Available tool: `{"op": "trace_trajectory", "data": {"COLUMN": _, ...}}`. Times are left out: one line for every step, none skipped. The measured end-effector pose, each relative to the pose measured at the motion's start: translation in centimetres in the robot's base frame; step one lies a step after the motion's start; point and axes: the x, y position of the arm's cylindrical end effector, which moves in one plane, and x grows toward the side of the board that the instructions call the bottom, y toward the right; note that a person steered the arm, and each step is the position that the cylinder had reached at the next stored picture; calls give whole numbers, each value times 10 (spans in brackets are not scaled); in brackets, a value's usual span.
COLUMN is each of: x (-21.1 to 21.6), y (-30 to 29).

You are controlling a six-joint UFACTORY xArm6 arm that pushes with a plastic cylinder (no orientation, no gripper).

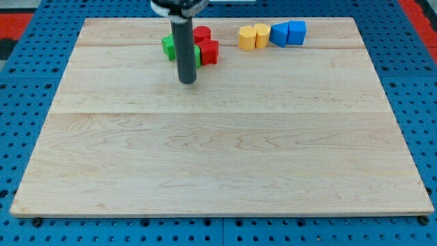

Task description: Move your arm in between the red circle and yellow hexagon

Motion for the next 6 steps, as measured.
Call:
{"op": "trace_trajectory", "data": {"x": 19, "y": 27}}
{"op": "trace_trajectory", "data": {"x": -6, "y": 77}}
{"op": "trace_trajectory", "data": {"x": -19, "y": 103}}
{"op": "trace_trajectory", "data": {"x": -19, "y": 103}}
{"op": "trace_trajectory", "data": {"x": -19, "y": 106}}
{"op": "trace_trajectory", "data": {"x": -19, "y": 118}}
